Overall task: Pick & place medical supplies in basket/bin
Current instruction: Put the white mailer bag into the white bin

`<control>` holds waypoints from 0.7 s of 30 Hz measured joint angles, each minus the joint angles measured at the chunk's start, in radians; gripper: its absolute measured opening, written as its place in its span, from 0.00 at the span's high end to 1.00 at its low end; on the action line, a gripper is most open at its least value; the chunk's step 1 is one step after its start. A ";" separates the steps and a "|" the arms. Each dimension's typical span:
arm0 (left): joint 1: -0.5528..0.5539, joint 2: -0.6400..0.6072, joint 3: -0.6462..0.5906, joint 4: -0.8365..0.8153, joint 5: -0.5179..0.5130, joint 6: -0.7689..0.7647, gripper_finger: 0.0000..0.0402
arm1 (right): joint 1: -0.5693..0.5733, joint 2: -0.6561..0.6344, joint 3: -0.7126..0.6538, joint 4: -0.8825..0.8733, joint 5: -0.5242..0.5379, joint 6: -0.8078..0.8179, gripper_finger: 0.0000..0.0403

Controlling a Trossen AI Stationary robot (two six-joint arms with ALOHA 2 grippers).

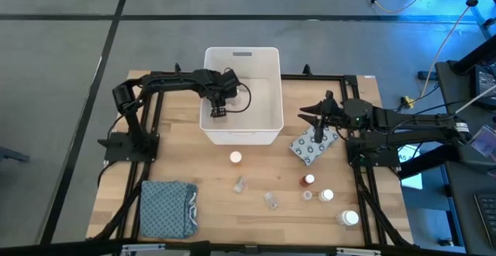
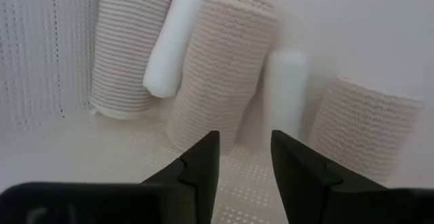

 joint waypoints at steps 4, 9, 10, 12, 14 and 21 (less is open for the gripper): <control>-0.003 0.000 0.041 -0.049 -0.037 0.002 0.67 | 0.000 0.000 0.000 0.000 0.000 0.000 0.74; -0.014 -0.013 0.197 -0.122 -0.076 -0.003 0.67 | 0.000 0.000 0.000 0.000 0.000 0.000 0.74; -0.020 -0.023 0.235 -0.123 -0.077 -0.004 0.67 | 0.000 0.000 0.000 0.000 0.000 -0.001 0.74; -0.022 -0.056 0.300 -0.118 -0.060 -0.003 0.68 | 0.000 0.000 0.000 0.000 0.000 -0.002 0.74; -0.021 -0.100 0.351 -0.109 -0.034 0.026 0.68 | 0.000 0.000 0.000 -0.002 0.000 -0.003 0.74; 0.049 -0.370 0.273 0.074 0.222 -0.033 0.74 | 0.000 0.000 0.000 -0.046 -0.003 -0.021 0.74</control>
